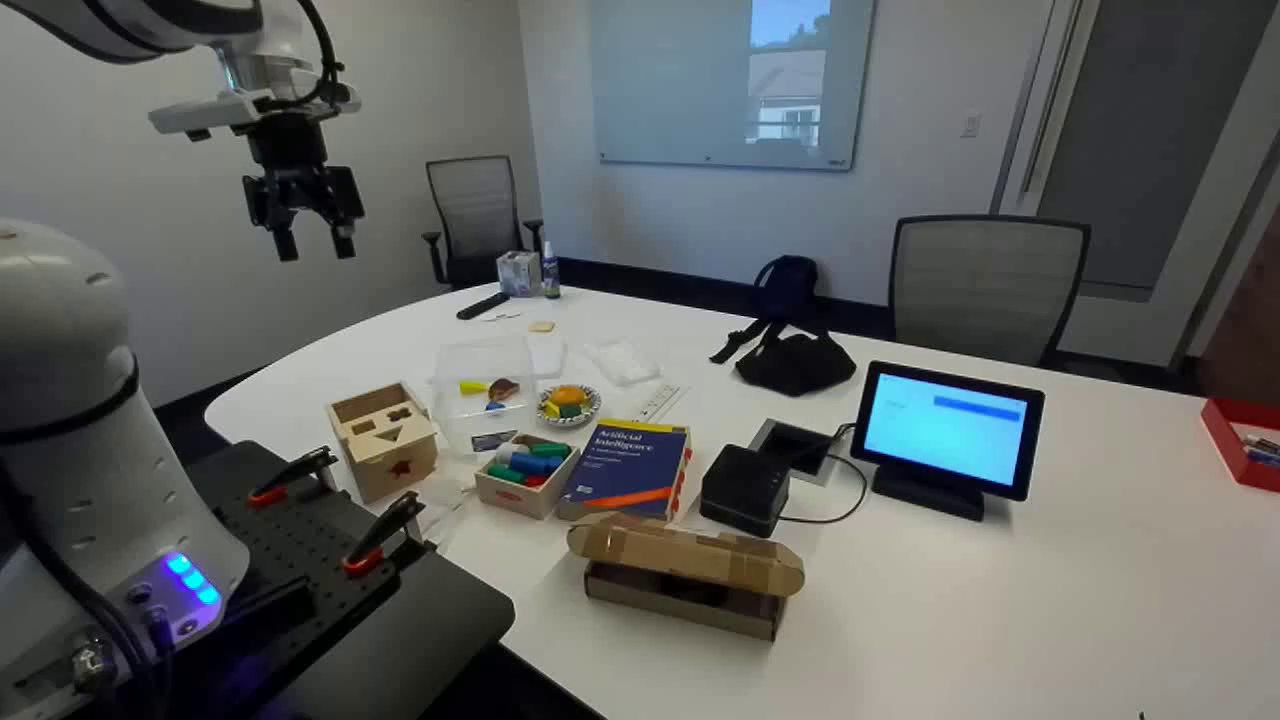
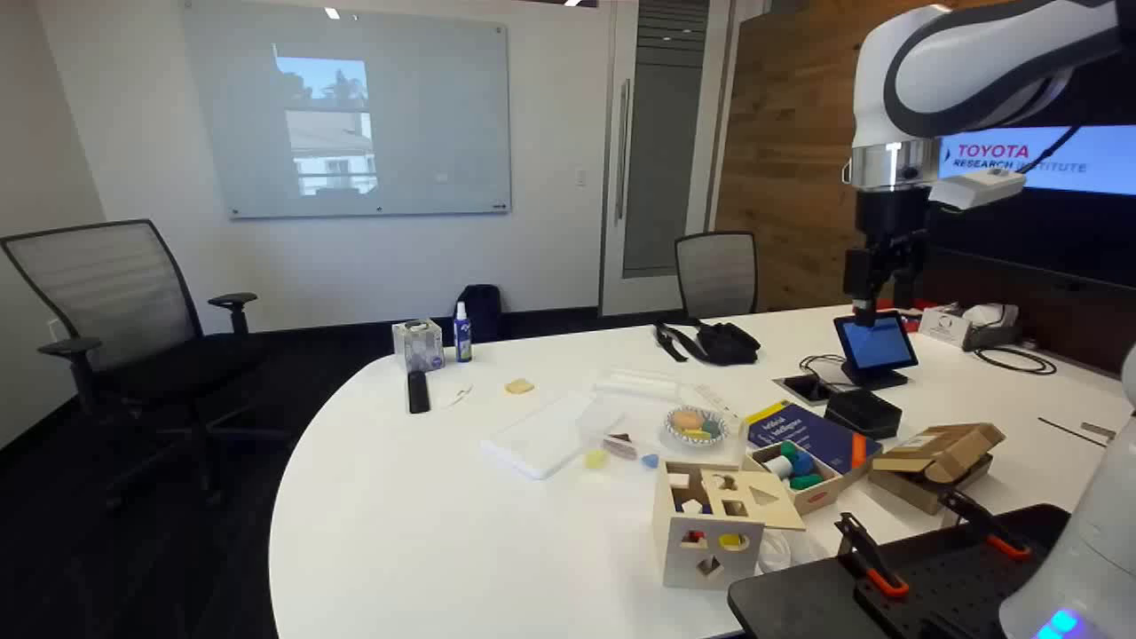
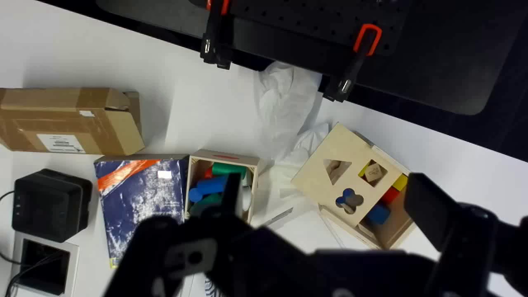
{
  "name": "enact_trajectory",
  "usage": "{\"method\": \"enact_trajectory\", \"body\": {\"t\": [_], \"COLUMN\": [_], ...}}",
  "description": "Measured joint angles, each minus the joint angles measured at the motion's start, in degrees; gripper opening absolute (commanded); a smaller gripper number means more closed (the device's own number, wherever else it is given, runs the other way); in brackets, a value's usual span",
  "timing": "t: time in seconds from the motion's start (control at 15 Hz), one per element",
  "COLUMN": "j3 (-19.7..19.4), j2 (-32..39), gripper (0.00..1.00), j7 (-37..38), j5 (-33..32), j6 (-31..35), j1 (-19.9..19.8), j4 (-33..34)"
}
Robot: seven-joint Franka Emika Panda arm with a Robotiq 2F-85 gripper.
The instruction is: Remove one blue block from the clear container then place the block in the bowl.
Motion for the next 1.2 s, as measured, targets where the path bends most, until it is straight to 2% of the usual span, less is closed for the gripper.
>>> {"method": "enact_trajectory", "body": {"t": [0.4, 0.53, 0.73, 1.0, 1.2], "j3": [-0.02, 0.03, -0.06, -0.69, -1.21], "j2": [0.00, 0.62, 6.15, 20.13, 31.48], "gripper": [1.00, 1.00, 1.00, 1.00, 1.00], "j7": [0.00, 0.24, 1.03, 1.51, 1.51], "j5": [0.00, 0.00, 0.08, 0.13, 0.14], "j6": [0.00, 2.53, 14.86, 32.36, 41.19], "j1": [0.00, 0.00, -0.17, -1.22, -1.80], "j4": [0.00, 0.01, 0.81, 4.83, 9.79]}}
